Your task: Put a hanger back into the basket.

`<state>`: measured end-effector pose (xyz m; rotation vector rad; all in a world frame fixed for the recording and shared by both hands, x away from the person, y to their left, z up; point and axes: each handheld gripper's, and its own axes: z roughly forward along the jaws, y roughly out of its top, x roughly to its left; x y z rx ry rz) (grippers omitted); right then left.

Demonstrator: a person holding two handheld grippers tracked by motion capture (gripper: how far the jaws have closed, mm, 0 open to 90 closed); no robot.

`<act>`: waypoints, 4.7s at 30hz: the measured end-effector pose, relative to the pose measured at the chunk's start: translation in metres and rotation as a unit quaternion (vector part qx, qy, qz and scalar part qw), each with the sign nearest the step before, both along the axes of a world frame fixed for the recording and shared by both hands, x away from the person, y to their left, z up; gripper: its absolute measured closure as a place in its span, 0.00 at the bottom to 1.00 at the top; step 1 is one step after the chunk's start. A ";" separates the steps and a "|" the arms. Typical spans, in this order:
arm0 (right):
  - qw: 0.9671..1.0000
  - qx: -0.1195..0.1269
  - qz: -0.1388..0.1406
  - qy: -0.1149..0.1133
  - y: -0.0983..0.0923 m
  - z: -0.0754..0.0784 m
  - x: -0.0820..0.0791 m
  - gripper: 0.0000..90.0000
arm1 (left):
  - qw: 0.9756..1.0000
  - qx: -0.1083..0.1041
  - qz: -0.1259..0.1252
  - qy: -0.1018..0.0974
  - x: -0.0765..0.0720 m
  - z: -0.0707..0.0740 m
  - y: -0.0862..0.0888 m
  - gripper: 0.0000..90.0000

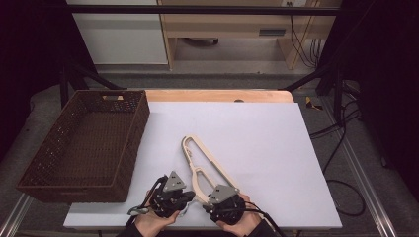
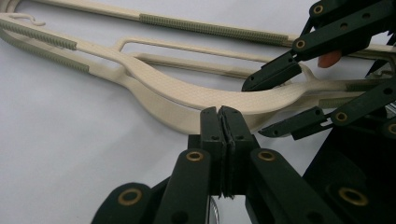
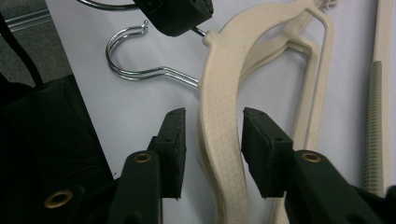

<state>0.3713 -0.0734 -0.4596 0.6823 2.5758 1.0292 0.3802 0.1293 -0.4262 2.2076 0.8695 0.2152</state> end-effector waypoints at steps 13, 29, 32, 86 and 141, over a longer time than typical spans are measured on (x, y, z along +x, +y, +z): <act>1.000 -0.004 0.022 -0.011 -0.004 0.003 0.000 0.83 | 0.998 -0.057 0.003 -0.002 0.002 0.007 0.008 0.82; 0.999 0.019 0.021 -0.028 -0.020 0.021 0.001 0.85 | 0.974 -0.182 0.052 -0.125 0.001 0.061 0.070 0.29; 0.999 0.026 0.010 -0.039 -0.030 0.031 0.003 0.87 | 0.972 -0.188 0.067 -0.126 0.005 0.061 0.079 0.26; 0.982 0.136 0.126 0.035 -0.043 0.079 0.020 0.97 | 0.987 -0.053 -0.070 -0.131 0.007 0.039 0.033 0.57; 0.956 0.218 -0.178 -0.087 -0.145 0.076 0.034 0.06 | 0.981 -0.114 -0.008 -0.156 0.004 0.134 0.105 0.96</act>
